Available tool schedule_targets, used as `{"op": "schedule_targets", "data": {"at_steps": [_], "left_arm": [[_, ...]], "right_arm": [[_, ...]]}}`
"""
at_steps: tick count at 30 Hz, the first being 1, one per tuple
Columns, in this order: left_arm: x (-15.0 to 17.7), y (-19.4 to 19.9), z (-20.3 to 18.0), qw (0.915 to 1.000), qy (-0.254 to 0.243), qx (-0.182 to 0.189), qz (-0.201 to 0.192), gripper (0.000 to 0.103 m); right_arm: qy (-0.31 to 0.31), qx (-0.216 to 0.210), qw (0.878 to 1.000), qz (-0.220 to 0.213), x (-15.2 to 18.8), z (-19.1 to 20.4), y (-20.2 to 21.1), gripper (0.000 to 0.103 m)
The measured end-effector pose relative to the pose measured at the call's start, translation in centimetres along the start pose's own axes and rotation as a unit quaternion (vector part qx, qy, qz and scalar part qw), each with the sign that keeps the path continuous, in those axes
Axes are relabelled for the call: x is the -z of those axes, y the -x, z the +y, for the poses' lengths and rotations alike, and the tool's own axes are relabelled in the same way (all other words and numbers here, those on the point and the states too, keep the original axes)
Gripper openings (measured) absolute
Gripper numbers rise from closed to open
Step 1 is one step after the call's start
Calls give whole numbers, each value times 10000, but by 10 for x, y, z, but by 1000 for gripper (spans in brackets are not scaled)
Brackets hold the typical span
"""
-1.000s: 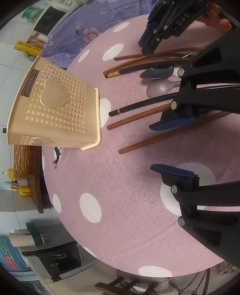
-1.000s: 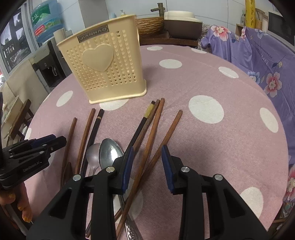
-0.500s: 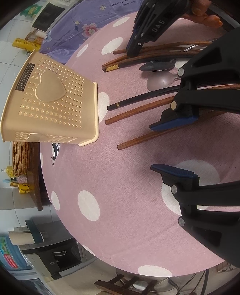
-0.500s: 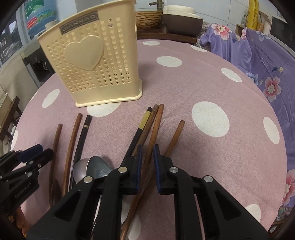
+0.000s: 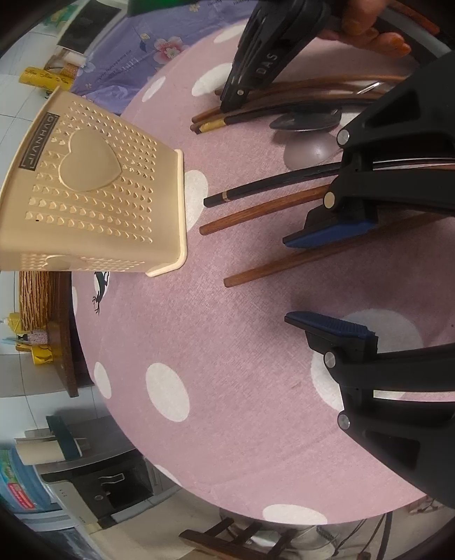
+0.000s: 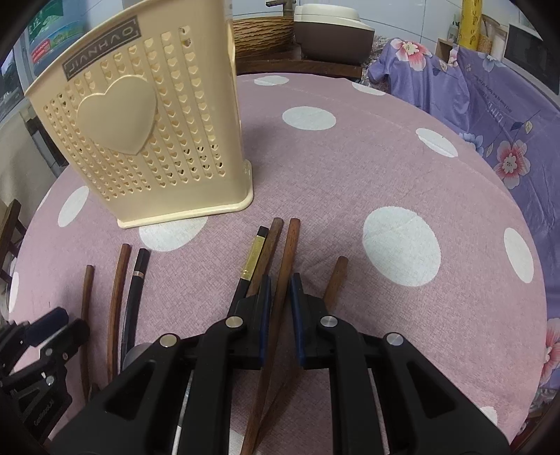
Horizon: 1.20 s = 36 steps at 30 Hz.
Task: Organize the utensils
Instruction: 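Close the left tool on a brown chopstick while the right tool grasps another chopstick, then lift both chopsticks upright and lower them into the cream basket, opening both tools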
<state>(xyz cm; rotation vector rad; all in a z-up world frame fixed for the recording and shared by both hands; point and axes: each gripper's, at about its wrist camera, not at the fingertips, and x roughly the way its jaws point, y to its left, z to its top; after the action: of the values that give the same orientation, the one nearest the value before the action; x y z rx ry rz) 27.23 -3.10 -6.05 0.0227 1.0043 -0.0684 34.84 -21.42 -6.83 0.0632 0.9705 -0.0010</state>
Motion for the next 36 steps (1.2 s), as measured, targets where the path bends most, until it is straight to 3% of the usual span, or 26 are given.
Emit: {"op": "schedule_targets", "data": {"at_steps": [7,10,12,14,31,36], "left_arm": [[-8,-6,-9,9995,8,-297,75,37],[-6,-4,-13,9995,-30,-302,71,27],[-4,-3,-17,9994,-25,-339,57,14],[-3,-3,-19,9991,10,-421,39,10],[-18,-9,-8,9985,531,-109,106,8],[-22,11,1,9976,631,146,-227,8]], "right_arm": [[-40,127,9999,63,-2,4,-1,12],[-127,136,9998,36,-2,4,0,12],[-144,161,9998,8,-2,4,0,10],[-146,161,9998,-3,-2,4,0,9],[-335,-203,9991,-141,-5,-8,3,8],[-276,-505,9974,-429,-6,-11,18,8]]}}
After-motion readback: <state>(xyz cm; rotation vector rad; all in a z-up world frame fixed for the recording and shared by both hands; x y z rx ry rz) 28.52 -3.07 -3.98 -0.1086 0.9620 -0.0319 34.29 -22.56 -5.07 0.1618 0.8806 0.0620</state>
